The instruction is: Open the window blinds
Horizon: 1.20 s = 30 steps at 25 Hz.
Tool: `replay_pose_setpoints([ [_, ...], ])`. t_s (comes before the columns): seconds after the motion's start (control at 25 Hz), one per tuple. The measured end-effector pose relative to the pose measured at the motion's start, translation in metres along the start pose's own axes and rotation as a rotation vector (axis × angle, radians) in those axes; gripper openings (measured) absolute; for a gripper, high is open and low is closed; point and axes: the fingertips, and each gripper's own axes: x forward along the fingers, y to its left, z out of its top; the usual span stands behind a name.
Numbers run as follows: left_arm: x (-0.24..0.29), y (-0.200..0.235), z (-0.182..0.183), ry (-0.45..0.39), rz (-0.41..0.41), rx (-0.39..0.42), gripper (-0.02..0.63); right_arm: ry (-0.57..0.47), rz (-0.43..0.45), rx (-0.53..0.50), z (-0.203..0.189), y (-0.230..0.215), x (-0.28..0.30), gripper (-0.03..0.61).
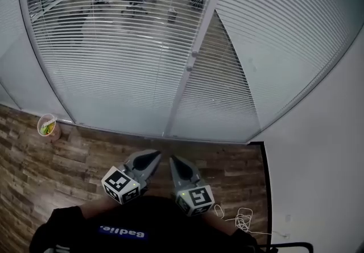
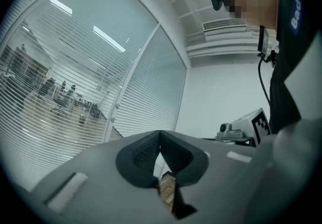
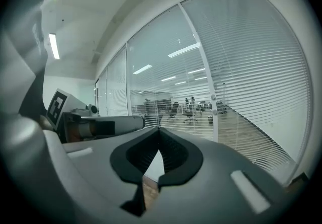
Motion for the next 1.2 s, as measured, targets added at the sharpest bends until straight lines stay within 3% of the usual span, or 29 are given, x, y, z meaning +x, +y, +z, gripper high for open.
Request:
replay_pose_setpoints([
  [1.2,-0.008,-0.008,-0.009,0.020,-0.024,0.007,0.000,-0.020,0.031,0.017,0.000,0.006,0.007,0.002],
])
